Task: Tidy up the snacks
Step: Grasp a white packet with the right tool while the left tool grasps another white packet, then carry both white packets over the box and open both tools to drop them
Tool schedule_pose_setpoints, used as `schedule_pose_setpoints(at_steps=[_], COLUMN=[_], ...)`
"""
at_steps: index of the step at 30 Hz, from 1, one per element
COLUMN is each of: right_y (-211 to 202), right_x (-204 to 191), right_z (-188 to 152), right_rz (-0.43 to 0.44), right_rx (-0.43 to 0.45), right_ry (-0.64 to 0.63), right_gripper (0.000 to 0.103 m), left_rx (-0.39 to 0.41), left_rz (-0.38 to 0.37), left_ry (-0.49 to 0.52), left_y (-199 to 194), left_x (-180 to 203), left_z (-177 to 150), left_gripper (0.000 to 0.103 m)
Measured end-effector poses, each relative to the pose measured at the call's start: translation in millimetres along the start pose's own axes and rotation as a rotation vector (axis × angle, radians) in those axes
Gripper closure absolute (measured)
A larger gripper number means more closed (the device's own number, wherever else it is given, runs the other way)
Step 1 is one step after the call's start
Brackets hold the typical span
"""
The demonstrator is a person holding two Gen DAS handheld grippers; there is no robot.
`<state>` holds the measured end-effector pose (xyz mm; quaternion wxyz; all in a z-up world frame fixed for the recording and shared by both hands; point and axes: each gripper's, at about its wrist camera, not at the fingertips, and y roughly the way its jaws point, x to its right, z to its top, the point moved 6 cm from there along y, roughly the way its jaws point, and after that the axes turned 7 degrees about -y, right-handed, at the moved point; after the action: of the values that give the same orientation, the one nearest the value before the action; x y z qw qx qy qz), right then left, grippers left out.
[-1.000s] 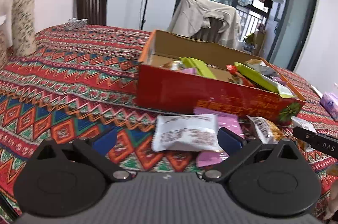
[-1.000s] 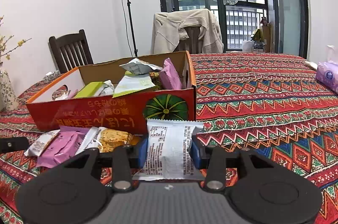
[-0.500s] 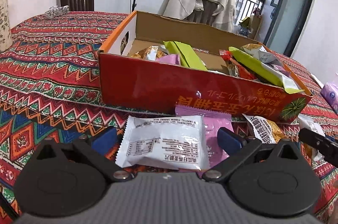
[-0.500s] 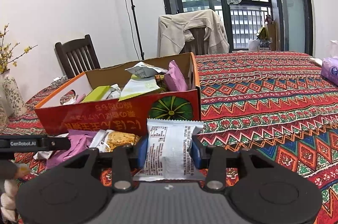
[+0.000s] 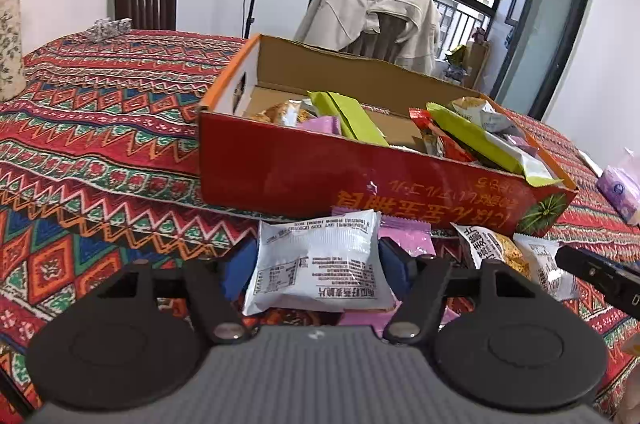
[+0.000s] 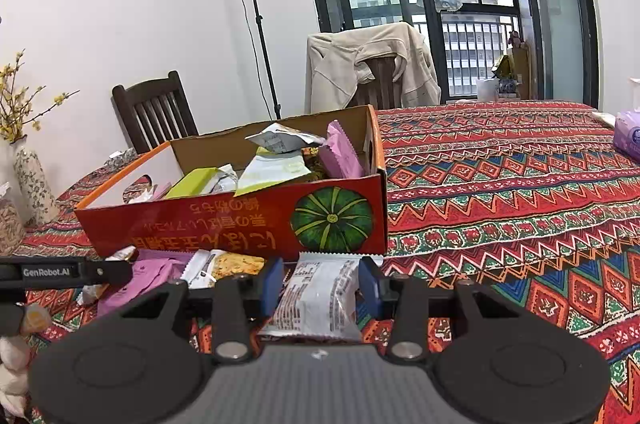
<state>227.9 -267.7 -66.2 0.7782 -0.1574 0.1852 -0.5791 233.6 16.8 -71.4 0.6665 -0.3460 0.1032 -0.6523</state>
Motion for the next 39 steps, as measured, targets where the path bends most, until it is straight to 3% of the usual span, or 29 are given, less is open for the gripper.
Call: schedule_pose_setpoints(at_steps=[3, 6, 8, 11, 13, 14, 22, 29, 39], right_y=[2, 5, 10, 25, 29, 29, -7, -37, -7], right_x=[0, -1, -3, -6, -5, -6, -20, -27, -50], right_z=[-1, -1, -2, -6, -7, -7, 5, 38, 96], right_rz=[-0.003, -0.006, -0.013, -0.014, -0.013, -0.007, -0.033, -0.024, -0.011], right_rx=[-0.012, -0.024, -0.044, -0.122, -0.134, -0.131, 0.023, 0.135, 0.179], right_ry=[0.002, 0.000, -0.010, -0.019, -0.013, -0.012, -0.085, -0.119, -0.200], right_gripper=[0.061, 0.048, 0.046, 0.047, 0.060, 0.062, 0.063, 0.063, 0.063], left_rx=[0.014, 0.038, 0.061, 0.098, 0.120, 0.132, 0.207, 0.257, 0.307], left_rz=[0.001, 0.010, 0.015, 0.014, 0.006, 0.002, -0.040, -0.056, -0.027], left_ry=[-0.006, 0.008, 0.026, 0.057, 0.076, 0.085, 0.119, 0.125, 0.128], left_y=[-7, -16, -23, -33, -40, -44, -73, -71, -38], left_x=[-3, -2, 0, 6, 12, 15, 28, 40, 60], left_z=[1, 0, 0, 1, 1, 1, 12, 40, 80], left_gripper=[0.039, 0.039, 0.039, 0.039, 0.039, 0.039, 0.039, 0.039, 0.039])
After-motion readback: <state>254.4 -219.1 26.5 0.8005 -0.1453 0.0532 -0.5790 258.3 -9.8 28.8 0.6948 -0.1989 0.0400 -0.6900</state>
